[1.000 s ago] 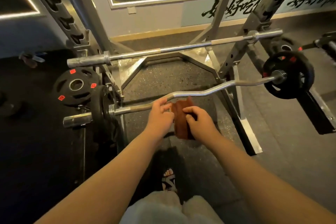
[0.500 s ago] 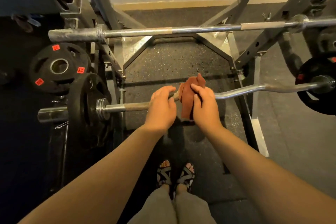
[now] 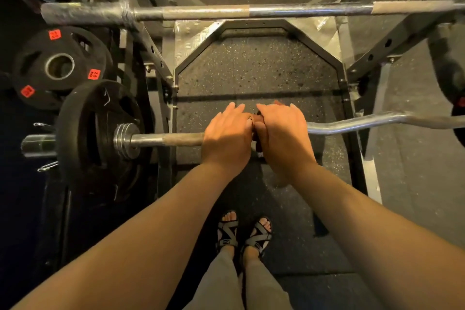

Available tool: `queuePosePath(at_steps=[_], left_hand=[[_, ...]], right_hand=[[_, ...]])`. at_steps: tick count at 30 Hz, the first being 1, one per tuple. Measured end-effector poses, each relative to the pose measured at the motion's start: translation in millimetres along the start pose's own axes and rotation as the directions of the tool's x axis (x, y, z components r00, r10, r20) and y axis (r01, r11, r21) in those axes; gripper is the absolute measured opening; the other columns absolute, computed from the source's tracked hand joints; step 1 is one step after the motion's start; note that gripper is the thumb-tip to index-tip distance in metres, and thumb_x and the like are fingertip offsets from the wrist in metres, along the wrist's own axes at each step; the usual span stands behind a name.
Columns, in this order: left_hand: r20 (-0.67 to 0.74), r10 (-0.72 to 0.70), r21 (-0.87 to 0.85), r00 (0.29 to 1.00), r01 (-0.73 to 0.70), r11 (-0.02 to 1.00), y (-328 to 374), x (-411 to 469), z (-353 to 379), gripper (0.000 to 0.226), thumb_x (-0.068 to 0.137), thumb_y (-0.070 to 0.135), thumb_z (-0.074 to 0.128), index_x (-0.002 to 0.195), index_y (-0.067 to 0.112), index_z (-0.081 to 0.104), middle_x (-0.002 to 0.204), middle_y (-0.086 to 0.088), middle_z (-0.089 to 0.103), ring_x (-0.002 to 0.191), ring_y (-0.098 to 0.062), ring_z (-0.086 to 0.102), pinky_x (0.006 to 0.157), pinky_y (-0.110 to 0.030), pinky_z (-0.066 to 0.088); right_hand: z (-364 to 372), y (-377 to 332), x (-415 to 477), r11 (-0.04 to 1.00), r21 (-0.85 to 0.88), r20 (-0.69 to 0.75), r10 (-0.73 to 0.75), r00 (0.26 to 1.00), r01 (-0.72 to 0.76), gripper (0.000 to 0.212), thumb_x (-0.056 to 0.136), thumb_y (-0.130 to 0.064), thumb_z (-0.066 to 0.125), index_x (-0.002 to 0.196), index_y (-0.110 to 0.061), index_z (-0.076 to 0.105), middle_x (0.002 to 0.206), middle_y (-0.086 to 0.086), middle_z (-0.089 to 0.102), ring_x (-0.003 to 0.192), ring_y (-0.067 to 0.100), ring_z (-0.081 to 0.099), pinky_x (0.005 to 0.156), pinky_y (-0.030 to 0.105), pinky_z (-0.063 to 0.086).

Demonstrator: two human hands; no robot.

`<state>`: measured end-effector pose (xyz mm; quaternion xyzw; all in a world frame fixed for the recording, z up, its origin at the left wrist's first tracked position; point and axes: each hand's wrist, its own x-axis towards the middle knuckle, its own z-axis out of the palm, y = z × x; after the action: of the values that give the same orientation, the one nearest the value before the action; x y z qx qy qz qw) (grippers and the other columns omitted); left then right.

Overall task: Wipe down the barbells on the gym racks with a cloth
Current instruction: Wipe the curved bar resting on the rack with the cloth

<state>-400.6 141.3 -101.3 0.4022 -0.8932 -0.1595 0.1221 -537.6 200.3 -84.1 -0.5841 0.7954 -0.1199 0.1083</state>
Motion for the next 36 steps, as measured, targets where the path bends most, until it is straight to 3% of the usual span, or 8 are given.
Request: queuePosePath(at_steps=[3,8,11,15,20,26,33,36], left_hand=[[0.026,-0.010,0.014,1.000,0.009,1.000,0,2,1,0.028,0.101,0.016,0.048,0.117,0.005,0.068,0.135,-0.018,0.064,0.134,-0.037,0.054,0.106,-0.052,0.048],[0.116,-0.031,0.087,0.993,0.021,0.996,4,8,-2,0.043,0.101,0.021,0.028,0.118,0.007,0.066,0.146,-0.017,0.055,0.144,-0.035,0.042,0.113,-0.053,0.041],[0.153,-0.101,0.091,0.983,0.088,0.992,5,12,-2,0.051,0.101,0.025,0.022,0.132,0.010,0.060,0.156,-0.011,0.044,0.152,-0.028,0.028,0.122,-0.048,0.027],[0.165,-0.109,0.141,0.980,0.086,0.986,3,17,0,0.063,0.098,0.029,0.010,0.138,0.011,0.054,0.160,-0.009,0.039,0.153,-0.027,0.024,0.124,-0.046,0.025],[0.149,-0.199,0.105,0.969,0.185,0.977,8,24,4,0.048,0.107,0.029,0.024,0.141,0.013,0.053,0.161,-0.004,0.037,0.155,-0.020,0.020,0.126,-0.042,0.018],[0.164,-0.184,0.116,0.969,0.166,0.979,5,27,6,0.056,0.103,0.035,0.019,0.145,0.017,0.051,0.163,-0.001,0.033,0.156,-0.017,0.014,0.127,-0.038,0.011],[0.220,-0.134,0.240,0.966,0.079,0.968,7,31,6,0.047,0.103,0.022,0.023,0.135,0.007,0.054,0.159,-0.014,0.038,0.155,-0.029,0.017,0.126,-0.047,0.017],[0.217,-0.095,0.251,0.972,0.038,0.967,12,37,8,0.046,0.104,0.024,0.028,0.136,0.005,0.055,0.158,-0.016,0.039,0.155,-0.031,0.019,0.126,-0.048,0.011]], right_hand=[[-5,26,-6,0.992,-0.122,-0.021,0.012,1.000,-0.014,0.048,0.111,-0.049,0.025,0.077,-0.030,0.052,0.075,-0.011,0.056,0.074,0.017,0.052,0.080,0.042,0.042],[5,19,-12,0.973,0.023,-0.171,0.232,0.958,-0.231,0.032,0.107,-0.027,0.037,0.079,-0.022,0.052,0.076,-0.003,0.053,0.079,0.024,0.050,0.106,0.052,0.038],[12,4,-7,0.996,-0.020,-0.278,0.081,0.957,-0.090,0.026,0.108,-0.021,0.040,0.088,-0.017,0.057,0.082,0.003,0.056,0.080,0.027,0.051,0.096,0.043,0.039],[5,31,1,0.996,-0.001,-0.144,-0.091,0.985,0.092,0.033,0.111,-0.038,0.037,0.088,-0.021,0.052,0.080,-0.003,0.051,0.070,0.021,0.044,0.076,0.039,0.039],[12,17,-3,0.973,0.034,-0.204,0.232,0.951,-0.229,0.037,0.108,-0.036,0.029,0.092,-0.018,0.057,0.087,0.001,0.056,0.089,0.025,0.052,0.119,0.055,0.028],[10,9,8,0.992,-0.048,-0.164,-0.125,0.978,0.119,0.020,0.105,-0.023,0.043,0.104,-0.015,0.061,0.094,0.005,0.062,0.088,0.029,0.057,0.106,0.052,0.039],[21,17,-3,0.986,-0.006,-0.192,0.164,0.968,-0.168,0.037,0.110,-0.036,0.025,0.095,-0.018,0.054,0.091,0.001,0.052,0.094,0.024,0.049,0.125,0.055,0.014],[21,11,5,0.992,-0.050,-0.153,0.108,0.982,-0.117,0.040,0.107,-0.035,0.028,0.107,-0.013,0.061,0.100,0.005,0.060,0.103,0.030,0.056,0.124,0.055,0.018]])
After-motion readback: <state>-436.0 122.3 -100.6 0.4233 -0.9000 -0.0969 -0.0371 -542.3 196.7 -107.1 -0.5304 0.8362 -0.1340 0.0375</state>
